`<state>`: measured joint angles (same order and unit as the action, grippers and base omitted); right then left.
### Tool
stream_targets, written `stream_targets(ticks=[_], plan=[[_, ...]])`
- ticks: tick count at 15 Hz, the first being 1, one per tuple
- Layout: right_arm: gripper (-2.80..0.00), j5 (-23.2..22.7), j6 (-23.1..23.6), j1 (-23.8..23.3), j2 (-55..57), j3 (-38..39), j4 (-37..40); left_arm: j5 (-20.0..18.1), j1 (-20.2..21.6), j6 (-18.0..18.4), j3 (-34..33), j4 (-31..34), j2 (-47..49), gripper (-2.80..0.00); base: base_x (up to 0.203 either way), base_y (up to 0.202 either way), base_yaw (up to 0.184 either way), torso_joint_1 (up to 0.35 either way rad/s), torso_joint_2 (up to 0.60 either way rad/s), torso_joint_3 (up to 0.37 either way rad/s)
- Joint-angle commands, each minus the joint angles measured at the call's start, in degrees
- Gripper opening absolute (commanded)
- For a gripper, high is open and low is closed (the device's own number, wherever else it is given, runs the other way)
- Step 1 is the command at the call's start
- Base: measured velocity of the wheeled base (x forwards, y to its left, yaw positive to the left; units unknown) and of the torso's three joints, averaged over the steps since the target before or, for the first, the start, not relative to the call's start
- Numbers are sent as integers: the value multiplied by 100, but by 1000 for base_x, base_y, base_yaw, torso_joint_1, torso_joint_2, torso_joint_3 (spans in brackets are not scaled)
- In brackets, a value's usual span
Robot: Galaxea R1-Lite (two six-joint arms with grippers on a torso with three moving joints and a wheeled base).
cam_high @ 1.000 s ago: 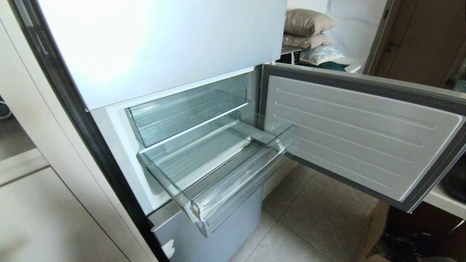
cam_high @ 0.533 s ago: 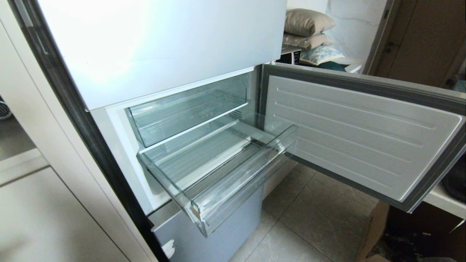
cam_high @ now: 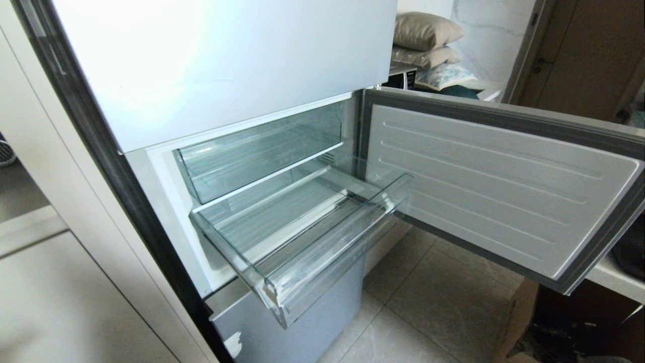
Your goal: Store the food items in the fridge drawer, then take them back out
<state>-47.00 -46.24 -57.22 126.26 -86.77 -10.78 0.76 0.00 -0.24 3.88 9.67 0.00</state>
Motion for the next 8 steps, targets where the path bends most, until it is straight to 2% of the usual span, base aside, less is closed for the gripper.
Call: stream_targets(ticks=[1,3,4,6,8], plan=[[-280,761,1812,12,64,-265,702,3,0,-2,-1,3,0,-280,0,0,0,0,0,0],[-280,1894,3575,72,139,-419,1102,3,0,-2,-1,9,0,-280,0,0,0,0,0,0],[-280,2407,4206,102,183,-523,1180,3,0,-2,-1,0,0,-280,0,0,0,0,0,0],[-280,2924,4957,132,331,-971,1101,3,0,-2,-1,9,0,-280,0,0,0,0,0,0],[-280,2991,5219,147,352,-1149,776,3,0,-2,-1,3,0,-280,0,0,0,0,0,0]])
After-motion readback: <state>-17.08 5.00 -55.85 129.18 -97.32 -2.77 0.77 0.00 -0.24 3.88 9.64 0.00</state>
